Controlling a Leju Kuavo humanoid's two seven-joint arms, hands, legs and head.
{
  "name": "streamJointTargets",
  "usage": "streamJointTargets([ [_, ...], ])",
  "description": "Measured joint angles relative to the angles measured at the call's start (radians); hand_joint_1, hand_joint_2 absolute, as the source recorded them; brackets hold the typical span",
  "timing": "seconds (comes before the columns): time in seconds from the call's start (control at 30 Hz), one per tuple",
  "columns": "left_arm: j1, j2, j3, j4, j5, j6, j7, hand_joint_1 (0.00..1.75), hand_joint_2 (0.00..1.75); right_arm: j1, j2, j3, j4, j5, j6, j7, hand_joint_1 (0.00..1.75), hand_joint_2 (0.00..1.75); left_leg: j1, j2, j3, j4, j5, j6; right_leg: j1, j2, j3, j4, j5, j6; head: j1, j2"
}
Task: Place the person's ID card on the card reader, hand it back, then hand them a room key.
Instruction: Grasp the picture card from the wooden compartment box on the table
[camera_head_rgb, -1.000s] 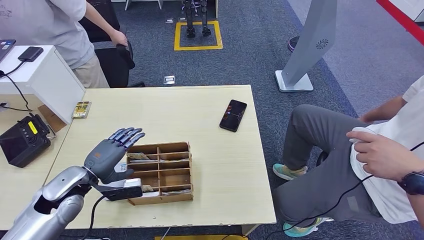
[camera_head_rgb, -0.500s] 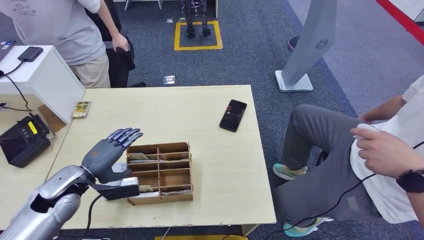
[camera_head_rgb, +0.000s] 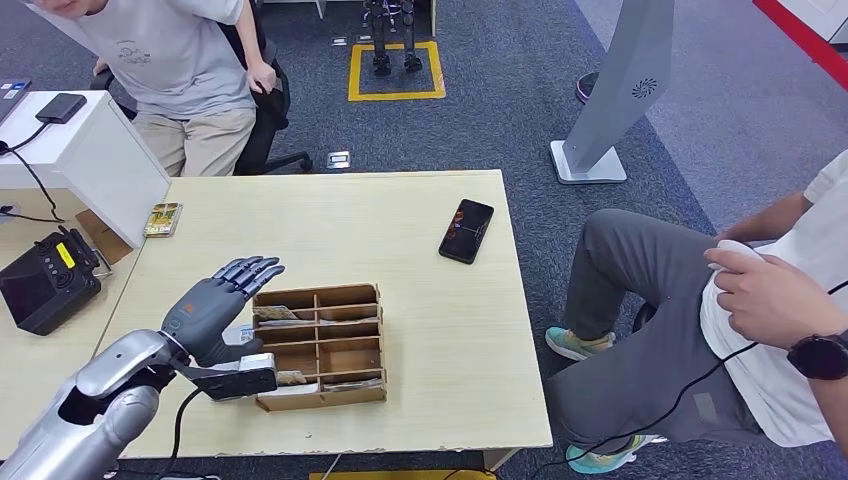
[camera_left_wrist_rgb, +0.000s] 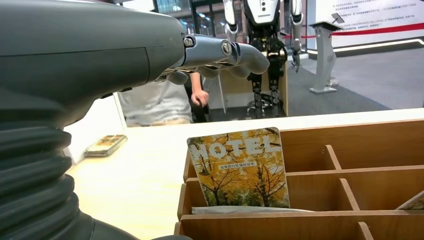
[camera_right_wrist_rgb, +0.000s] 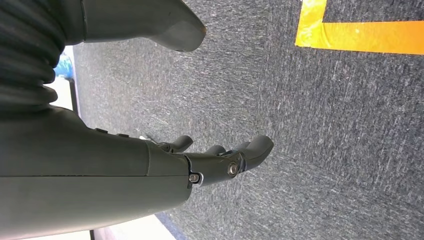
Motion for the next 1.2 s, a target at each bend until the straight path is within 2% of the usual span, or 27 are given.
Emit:
streamJointTargets([
  [0.2,0.0,0.002,0.0,0.0,0.1,-0.049,-0.028,0.0,1.75,-0.001,0.0,0.0,0.0,0.0,0.0,0.0,0.0,1.75,0.0,0.0,0.0,0.0,0.0,0.0,0.0,0.0,0.0,0.0,0.0,0.0,0.0,0.0],
  [0.5,-0.001,-0.001,0.0,0.0,0.168,-0.069,-0.032,0.0,1.75,-0.001,0.0,0.0,0.0,0.0,0.0,0.002,0.0,1.75,0.0,0.0,0.0,0.0,0.0,0.0,0.0,0.0,0.0,0.0,0.0,0.0,0.0,0.0],
  [1.2,0.0,-0.028,-0.001,0.0,0.196,-0.06,-0.02,0.0,1.75,-0.002,0.0,0.0,0.001,0.0,0.0,0.004,0.0,1.75,0.0,0.0,0.0,0.0,0.0,0.0,0.0,0.0,0.0,0.0,0.0,0.0,0.0,0.0],
])
